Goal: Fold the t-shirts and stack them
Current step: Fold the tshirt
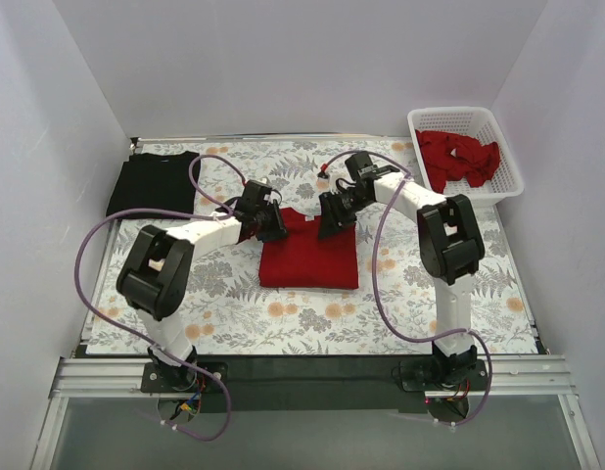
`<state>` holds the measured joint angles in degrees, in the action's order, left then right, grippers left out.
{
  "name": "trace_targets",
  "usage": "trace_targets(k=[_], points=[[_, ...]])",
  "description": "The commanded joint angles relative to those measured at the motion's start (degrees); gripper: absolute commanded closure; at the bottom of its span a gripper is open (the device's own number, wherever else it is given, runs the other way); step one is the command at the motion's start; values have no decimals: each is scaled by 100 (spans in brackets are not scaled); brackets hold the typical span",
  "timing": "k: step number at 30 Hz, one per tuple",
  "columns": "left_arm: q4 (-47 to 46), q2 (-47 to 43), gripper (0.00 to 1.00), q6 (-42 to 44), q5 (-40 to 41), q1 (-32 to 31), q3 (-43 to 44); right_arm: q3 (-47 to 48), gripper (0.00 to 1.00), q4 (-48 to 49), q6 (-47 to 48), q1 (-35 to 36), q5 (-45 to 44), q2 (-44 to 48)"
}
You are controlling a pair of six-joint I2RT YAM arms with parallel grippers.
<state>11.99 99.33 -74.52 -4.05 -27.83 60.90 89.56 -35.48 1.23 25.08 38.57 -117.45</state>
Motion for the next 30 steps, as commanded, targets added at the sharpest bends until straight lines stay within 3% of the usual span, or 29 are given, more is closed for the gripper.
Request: trace_targets(k=[1,8,16,20,26,28,30], points=[[-301,367,77,-114,-34,286,404,535,61,209,246,-143,546,-374],[-557,1097,81,-519,-542,849,589,941,62,445,44,-705,889,-1324],[-874,1081,79,-871,-992,1043,141,449,62,991,-448,-1075,1381,-1035],[-891,510,68,-819,-1036,1043,193,203,62,1473,-904,-1075,1504,-369],[-1084,-89,33,-205,-948,1034,256,-78,61,1887,-1012,-1075,1154,125],[-1329,-46,27,217,-957,1026,229,-88,61,1896,-898,-1075,1275,82],[-1444,69,30,463,-1280,1034,273,-88,61,1992,-932,-1067,1521,-76]])
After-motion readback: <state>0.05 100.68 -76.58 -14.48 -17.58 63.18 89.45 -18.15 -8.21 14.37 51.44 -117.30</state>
